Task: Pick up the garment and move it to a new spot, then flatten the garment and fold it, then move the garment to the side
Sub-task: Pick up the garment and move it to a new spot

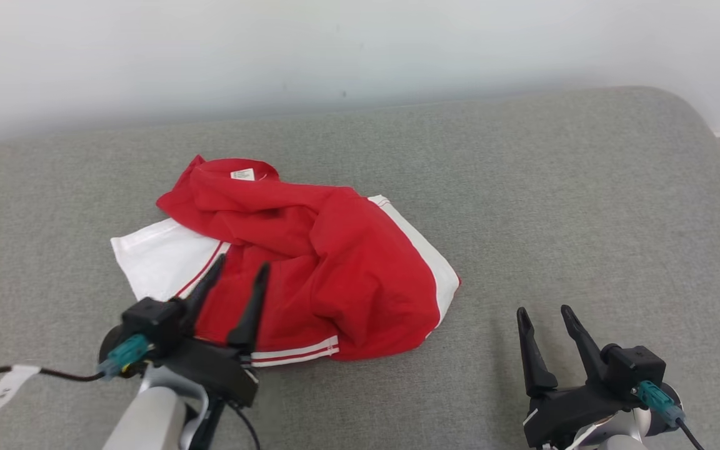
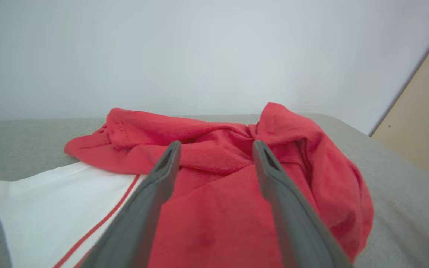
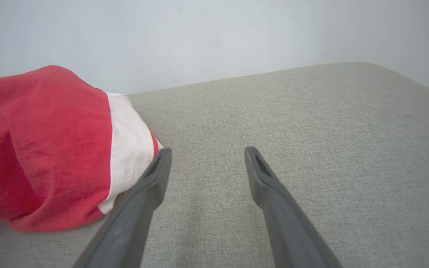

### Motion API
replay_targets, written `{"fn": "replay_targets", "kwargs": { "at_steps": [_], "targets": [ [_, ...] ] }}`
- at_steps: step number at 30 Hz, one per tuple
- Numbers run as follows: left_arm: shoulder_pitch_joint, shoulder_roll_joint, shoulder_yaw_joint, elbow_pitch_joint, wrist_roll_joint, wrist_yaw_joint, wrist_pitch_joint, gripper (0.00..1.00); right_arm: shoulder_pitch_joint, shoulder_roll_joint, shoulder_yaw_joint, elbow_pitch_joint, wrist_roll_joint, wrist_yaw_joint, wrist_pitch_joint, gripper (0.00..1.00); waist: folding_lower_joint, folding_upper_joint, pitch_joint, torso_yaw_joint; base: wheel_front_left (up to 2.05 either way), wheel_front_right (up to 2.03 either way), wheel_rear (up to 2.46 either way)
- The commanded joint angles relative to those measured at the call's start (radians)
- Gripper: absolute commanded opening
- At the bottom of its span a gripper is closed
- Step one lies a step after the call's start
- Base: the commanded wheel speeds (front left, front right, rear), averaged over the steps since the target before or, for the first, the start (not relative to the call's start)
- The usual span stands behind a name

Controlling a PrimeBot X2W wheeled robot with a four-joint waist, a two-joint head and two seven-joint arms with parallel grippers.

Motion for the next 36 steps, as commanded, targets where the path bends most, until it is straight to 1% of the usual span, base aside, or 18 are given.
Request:
{"fn": "replay_targets", "kwargs": {
  "at_steps": [1,4,8,10,14,18,23,24,25,26,29,32,36],
  "targets": [
    [0.021,0.0,0.037,0.002,0.023,0.009,-0.004,1.0,0.006,-0.004,0.004,-0.004,0.002,-0.001,-0.001,1.0,0.0001,0.0001,-0.001,0.011,0.0,0.0,0.0],
    [0.028,-0.004,0.109,0.039,0.048,0.01,-0.004,1.0,0.002,-0.01,0.007,-0.006,0.003,-0.001,-0.001,1.0,0.0001,0.0001,0.007,0.017,0.0,0.0,0.0],
    [0.009,-0.006,0.163,0.095,0.08,0.004,-0.004,1.0,-0.011,-0.015,0.013,-0.01,0.009,-0.001,-0.001,1.0,0.0001,0.0001,0.028,0.016,0.0,0.0,0.0],
    [0.0,-0.004,0.165,0.111,0.087,0.0,-0.004,1.0,-0.016,-0.016,0.015,-0.011,0.01,-0.001,-0.001,1.0,0.0001,0.0001,0.036,0.014,0.0,0.0,0.0],
    [-0.036,0.019,0.169,0.189,0.107,-0.006,-0.004,1.0,-0.03,-0.016,0.019,-0.014,0.012,-0.001,-0.001,1.0,0.0001,0.0001,0.066,-0.001,0.0,0.0,0.0],
    [-0.074,0.019,0.181,0.282,0.118,-0.006,-0.004,1.0,-0.043,-0.015,0.016,-0.013,0.013,-0.001,-0.001,1.0,0.0001,0.0001,0.094,-0.018,0.0,0.0,0.0],
    [-0.113,0.013,0.168,0.379,0.126,-0.008,-0.002,1.0,-0.048,-0.009,0.005,-0.019,0.013,-0.001,-0.001,1.0,0.0001,0.0001,0.121,-0.027,0.0,0.0,0.0],
    [-0.117,0.012,0.162,0.394,0.129,-0.009,-0.002,0.95,-0.047,-0.007,0.003,-0.019,0.011,-0.001,-0.001,1.0,0.0001,0.0001,0.124,-0.026,0.0,0.0,0.0],
    [-0.124,0.01,0.158,0.4,0.131,-0.009,0.0,0.26,-0.046,-0.004,0.001,-0.017,0.01,-0.001,-0.001,1.0,0.0001,0.0001,0.127,-0.024,0.0,0.0,0.0],
    [-0.128,0.007,0.156,0.407,0.129,-0.009,0.0,0.0,-0.047,-0.003,-0.002,-0.017,0.009,-0.001,-0.001,1.0,0.0001,0.0001,0.129,-0.021,0.0,0.0,0.0],
    [-0.132,0.002,0.135,0.416,0.129,-0.01,0.0,0.0,-0.046,0.003,-0.009,-0.012,0.008,-0.001,-0.001,1.0,0.0001,0.0001,0.123,-0.004,0.0,0.0,0.0],
    [-0.135,0.009,0.119,0.408,0.118,-0.009,-0.001,0.0,-0.044,0.008,-0.01,-0.011,0.009,-0.001,-0.001,1.0,0.0001,0.0001,0.11,0.016,0.0,0.0,0.0],
    [-0.139,0.028,0.123,0.351,0.102,-0.009,-0.003,0.0,-0.035,0.014,-0.014,-0.01,0.011,-0.001,-0.001,1.0,0.0001,0.0001,0.087,0.046,0.0,0.0,0.0]
  ]
}}
